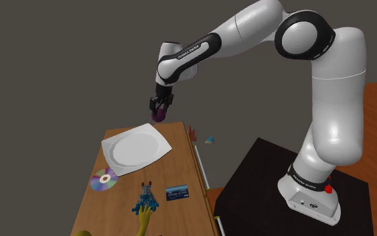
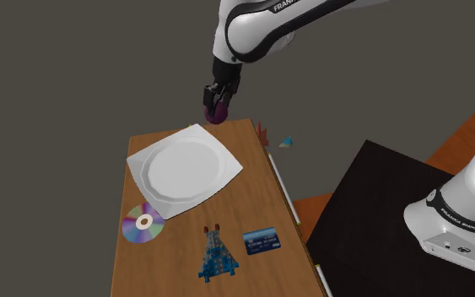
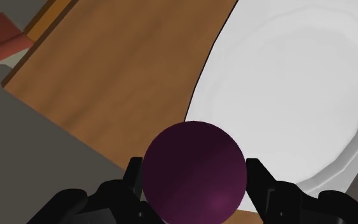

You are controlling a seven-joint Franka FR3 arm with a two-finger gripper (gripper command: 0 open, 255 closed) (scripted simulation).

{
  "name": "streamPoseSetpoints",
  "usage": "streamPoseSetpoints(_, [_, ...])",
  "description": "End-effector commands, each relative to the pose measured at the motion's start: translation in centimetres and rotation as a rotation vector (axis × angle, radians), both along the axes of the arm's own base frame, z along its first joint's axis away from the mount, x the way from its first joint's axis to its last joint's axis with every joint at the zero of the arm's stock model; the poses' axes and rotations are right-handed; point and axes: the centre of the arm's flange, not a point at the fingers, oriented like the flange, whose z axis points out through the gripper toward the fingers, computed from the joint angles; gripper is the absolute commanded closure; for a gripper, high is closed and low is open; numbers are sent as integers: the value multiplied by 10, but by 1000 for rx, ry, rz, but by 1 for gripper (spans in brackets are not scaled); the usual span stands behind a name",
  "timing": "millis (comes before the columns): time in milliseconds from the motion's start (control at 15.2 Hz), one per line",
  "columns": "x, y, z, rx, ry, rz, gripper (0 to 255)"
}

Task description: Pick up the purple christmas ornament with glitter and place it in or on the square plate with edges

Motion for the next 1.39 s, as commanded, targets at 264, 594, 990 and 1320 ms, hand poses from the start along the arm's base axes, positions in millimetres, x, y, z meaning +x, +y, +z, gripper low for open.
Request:
streamPoseSetpoints(264, [-5,76,-1,0,0,0,255])
streamPoseSetpoints(594, [-9,142,-1,0,0,0,255])
streamPoseSetpoints(990, [-9,178,-11,-5,2,-22,0])
streamPoseSetpoints(1320, [-6,234,-29,-17,5,-72,0])
